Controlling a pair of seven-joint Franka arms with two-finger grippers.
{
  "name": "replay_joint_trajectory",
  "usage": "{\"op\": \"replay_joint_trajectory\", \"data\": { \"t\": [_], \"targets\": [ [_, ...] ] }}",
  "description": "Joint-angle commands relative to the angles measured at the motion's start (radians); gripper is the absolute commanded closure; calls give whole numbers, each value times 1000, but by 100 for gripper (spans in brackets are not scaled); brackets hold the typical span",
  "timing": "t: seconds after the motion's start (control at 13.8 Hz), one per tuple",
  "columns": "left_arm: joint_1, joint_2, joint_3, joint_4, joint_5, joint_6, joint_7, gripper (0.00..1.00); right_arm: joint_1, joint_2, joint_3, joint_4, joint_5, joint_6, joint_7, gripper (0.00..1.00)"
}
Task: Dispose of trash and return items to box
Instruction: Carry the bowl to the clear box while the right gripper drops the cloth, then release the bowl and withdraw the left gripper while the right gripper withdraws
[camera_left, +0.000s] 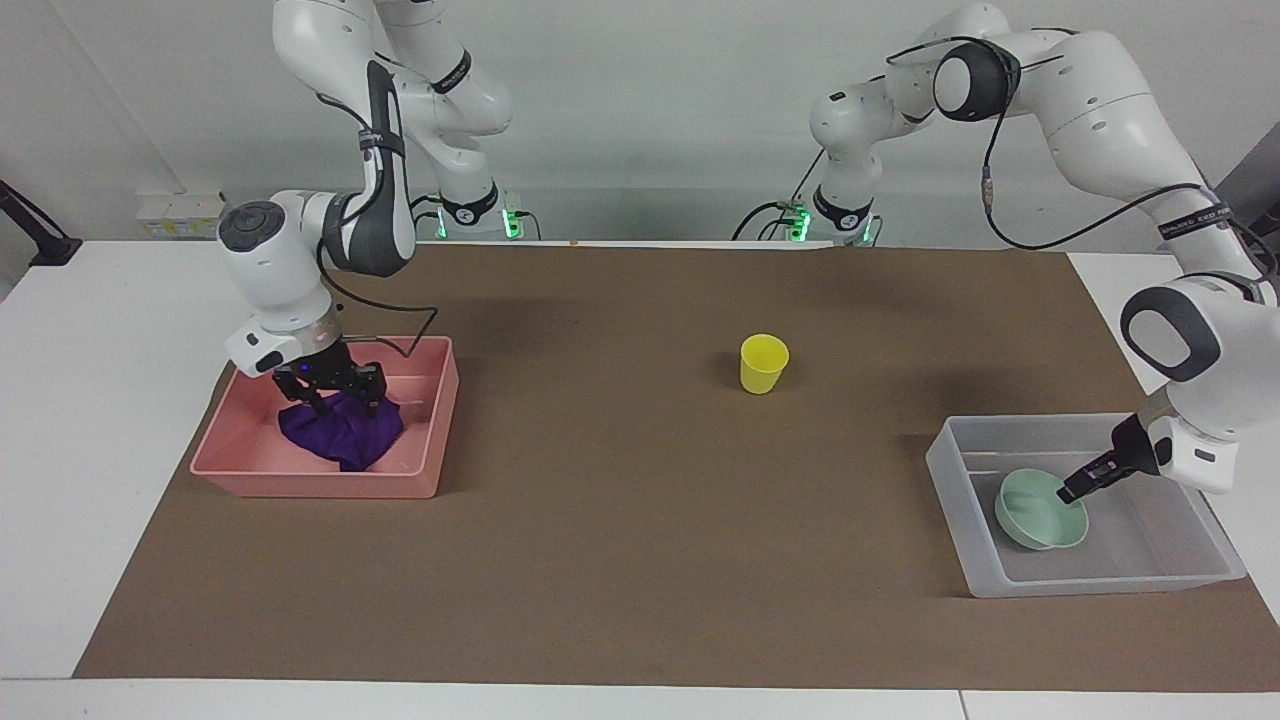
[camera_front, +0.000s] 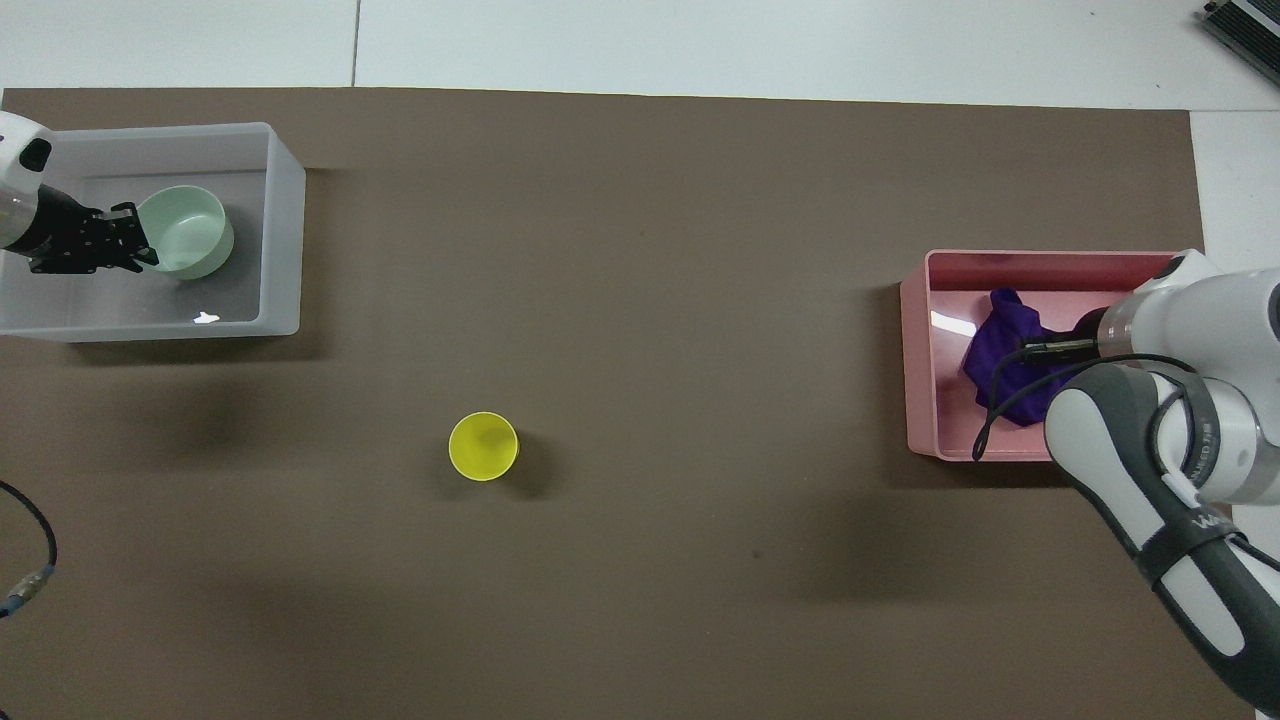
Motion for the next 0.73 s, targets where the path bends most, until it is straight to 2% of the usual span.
{"op": "replay_joint_trajectory", "data": {
  "t": [0.0,0.29,0.44,0.51,0.65],
  "targets": [
    [-16,-96,-1,9,12,-91,2,0,45,-35,10,51,-9,-87,109,0],
    [-88,-251,-7,-27,10,-359,-66,0,117,-74,12,136,-11,-225,277,0],
    [-147,-322,-10,-76,6,-467,-99,0,115,-90,14,225,-6,-356,278,0],
    [-178,-381,-12,-153,-10,-469,-116,0,115,-106,11,269,-5,-425,277,0],
    [-238,-515,-12,-335,-89,-396,-136,0,109,-129,10,350,9,-540,272,0]
  ]
}}
